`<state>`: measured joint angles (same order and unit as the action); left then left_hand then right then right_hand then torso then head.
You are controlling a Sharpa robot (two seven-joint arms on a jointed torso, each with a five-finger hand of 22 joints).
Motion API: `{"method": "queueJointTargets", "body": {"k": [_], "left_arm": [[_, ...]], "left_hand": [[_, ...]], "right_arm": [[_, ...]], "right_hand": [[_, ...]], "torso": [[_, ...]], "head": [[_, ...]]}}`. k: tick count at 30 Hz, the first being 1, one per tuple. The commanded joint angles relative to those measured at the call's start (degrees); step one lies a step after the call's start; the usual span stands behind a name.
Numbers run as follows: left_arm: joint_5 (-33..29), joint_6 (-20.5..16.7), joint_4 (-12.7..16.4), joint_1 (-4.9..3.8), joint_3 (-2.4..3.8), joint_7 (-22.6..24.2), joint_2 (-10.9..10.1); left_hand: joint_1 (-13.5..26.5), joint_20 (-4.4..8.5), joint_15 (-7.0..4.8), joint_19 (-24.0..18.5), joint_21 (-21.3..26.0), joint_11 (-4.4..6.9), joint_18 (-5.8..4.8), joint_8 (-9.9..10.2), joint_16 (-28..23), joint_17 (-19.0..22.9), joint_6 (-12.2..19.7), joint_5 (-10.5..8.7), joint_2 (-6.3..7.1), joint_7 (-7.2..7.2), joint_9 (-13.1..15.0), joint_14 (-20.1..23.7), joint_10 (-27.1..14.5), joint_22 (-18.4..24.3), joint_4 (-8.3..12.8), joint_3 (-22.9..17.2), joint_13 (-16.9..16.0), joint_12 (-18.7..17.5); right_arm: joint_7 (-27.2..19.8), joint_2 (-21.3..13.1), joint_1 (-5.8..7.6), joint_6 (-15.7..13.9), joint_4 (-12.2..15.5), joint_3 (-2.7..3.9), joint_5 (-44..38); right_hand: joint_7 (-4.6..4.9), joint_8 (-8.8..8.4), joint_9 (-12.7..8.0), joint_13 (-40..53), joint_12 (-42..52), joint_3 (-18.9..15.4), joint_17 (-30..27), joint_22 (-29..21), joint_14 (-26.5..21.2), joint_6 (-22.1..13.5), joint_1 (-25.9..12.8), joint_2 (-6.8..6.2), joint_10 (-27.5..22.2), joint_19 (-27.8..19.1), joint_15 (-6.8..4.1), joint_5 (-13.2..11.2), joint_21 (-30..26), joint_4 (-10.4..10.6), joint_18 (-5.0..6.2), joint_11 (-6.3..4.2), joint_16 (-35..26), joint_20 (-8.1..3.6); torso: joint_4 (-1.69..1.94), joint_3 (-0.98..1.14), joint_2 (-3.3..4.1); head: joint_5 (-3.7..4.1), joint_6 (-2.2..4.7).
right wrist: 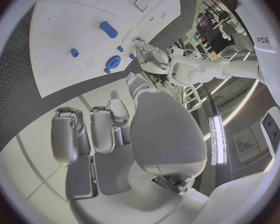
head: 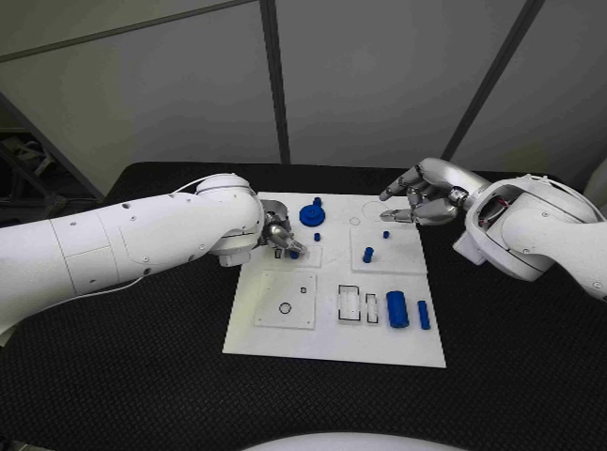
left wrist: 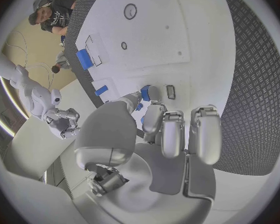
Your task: Assemble the parts on the task board
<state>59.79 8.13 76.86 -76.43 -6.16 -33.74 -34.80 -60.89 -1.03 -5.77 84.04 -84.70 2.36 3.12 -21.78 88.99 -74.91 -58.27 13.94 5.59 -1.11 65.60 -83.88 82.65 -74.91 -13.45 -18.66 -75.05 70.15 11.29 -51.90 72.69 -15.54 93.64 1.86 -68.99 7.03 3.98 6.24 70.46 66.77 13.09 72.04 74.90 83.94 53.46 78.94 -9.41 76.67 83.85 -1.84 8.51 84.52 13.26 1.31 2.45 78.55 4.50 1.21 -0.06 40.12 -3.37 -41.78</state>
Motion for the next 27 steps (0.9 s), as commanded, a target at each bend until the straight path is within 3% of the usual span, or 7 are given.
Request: {"method": "queueJointTargets", "body": {"k": [1,5,13,16,22,27], "left_arm": [[-0.5,0.0,0.2,0.2,-0.14,-0.6,-0.1],[-0.5,-0.5,0.3,0.2,-0.12,-0.5,-0.4],[-0.5,-1.6,1.0,0.23,0.32,-0.2,-1.0],[-0.5,-1.9,1.2,0.24,0.91,-0.2,-1.2],[-0.6,-0.6,1.7,0.31,2.79,-0.2,-1.8],[-0.8,-0.2,2.1,0.35,4.7,-0.6,-2.5]], "left_hand": [[0.0,0.34,-0.11,0.6,-0.4,0.08,-0.92,0.0,0.3,-14.5,-0.5,-0.45,0.54,0.0,0.1,-5.9,0.5,-6.3,-0.5,0.1,-6.1,0.4],[0.0,0.37,-0.13,0.7,-0.4,0.11,-0.95,0.0,0.4,-14.6,-0.7,-2.06,0.76,0.02,0.4,-6.0,0.6,-6.4,-1.4,1.0,-6.3,0.6],[0.2,0.34,-0.09,0.8,-0.5,0.08,-0.98,-0.1,0.6,-14.8,-0.9,-8.7,0.64,-0.03,0.8,-6.0,0.8,-6.7,-3.2,3.5,-6.8,1.3],[0.7,0.33,-0.07,0.8,-0.5,0.07,-0.98,0.0,0.6,-14.7,-0.9,-10.58,0.57,-0.03,0.9,-6.0,0.8,-6.7,-3.2,4.4,-6.8,1.3],[1.3,0.32,-0.03,0.6,-0.2,0.09,-0.9,0.1,0.3,-14.5,-0.8,-11.16,1.95,-0.04,1.0,-5.9,0.7,-6.4,-3.3,6.4,-6.8,1.1],[1.4,0.32,-0.02,0.6,-0.2,0.1,-0.91,0.1,0.3,-14.5,-0.7,-11.16,2.05,-0.03,1.1,-5.9,0.7,-6.4,-3.4,6.8,-6.8,1.1]], "right_arm": [[-0.4,0.0,0.11,-0.1,0.1,0.04,-0.3],[-0.5,-0.1,0.11,-0.3,0.1,0.04,-0.3],[-0.5,-0.1,0.1,-0.8,0.0,0.04,-0.3],[-0.5,-0.1,0.1,-1.0,0.0,0.04,-0.4],[-0.2,-0.4,0.1,-1.4,-0.1,0.04,-0.7],[-0.2,-0.4,0.1,-1.5,-0.2,0.04,-0.7]], "right_hand": [[0.16,-0.12,0.0,-0.1,-0.3,0.0,-0.1,6.7,2.0,0.3,-0.1,0.28,0.0,0.9,-0.2,0.2,-0.2,0.3,0.75,-0.14,-0.3,-0.11],[0.16,-0.12,0.0,-0.1,-0.3,0.0,-0.1,6.7,2.0,0.3,-0.1,0.28,0.0,0.9,-0.2,0.2,-0.2,0.3,0.75,-0.14,-0.3,-0.11],[0.16,-0.13,0.0,-0.1,-0.3,0.0,-0.3,6.5,2.0,0.3,-0.1,0.22,0.0,0.8,-0.2,0.2,-0.4,0.3,0.81,-0.14,-0.4,-0.12],[0.16,-0.14,0.0,-0.1,-0.3,0.0,-0.4,6.3,1.9,0.3,-0.1,0.18,0.0,0.7,-0.19,0.2,-0.5,0.4,0.85,-0.14,-0.5,-0.12],[0.15,-0.14,0.0,0.0,-0.2,-0.2,-0.4,6.2,1.9,0.4,-0.4,-0.01,0.1,0.6,-0.19,0.2,-0.6,0.6,0.87,-0.14,-0.6,-0.12],[0.14,-0.14,0.0,0.0,-0.2,-0.2,-0.4,6.2,1.9,0.4,-0.4,-0.06,0.1,0.6,-0.19,0.2,-0.6,0.7,0.87,-0.14,-0.6,-0.12]], "torso": [[0.02,0.0,0.01],[0.02,-0.01,0.0],[-0.01,-0.01,0.02],[0.02,-0.01,0.02],[0.0,-0.03,0.03],[-0.03,0.03,0.01]], "head": [[0.03,0.0],[0.07,0.03],[0.1,-0.07],[0.17,-0.2],[0.2,-0.2],[0.15,-0.2]]}}
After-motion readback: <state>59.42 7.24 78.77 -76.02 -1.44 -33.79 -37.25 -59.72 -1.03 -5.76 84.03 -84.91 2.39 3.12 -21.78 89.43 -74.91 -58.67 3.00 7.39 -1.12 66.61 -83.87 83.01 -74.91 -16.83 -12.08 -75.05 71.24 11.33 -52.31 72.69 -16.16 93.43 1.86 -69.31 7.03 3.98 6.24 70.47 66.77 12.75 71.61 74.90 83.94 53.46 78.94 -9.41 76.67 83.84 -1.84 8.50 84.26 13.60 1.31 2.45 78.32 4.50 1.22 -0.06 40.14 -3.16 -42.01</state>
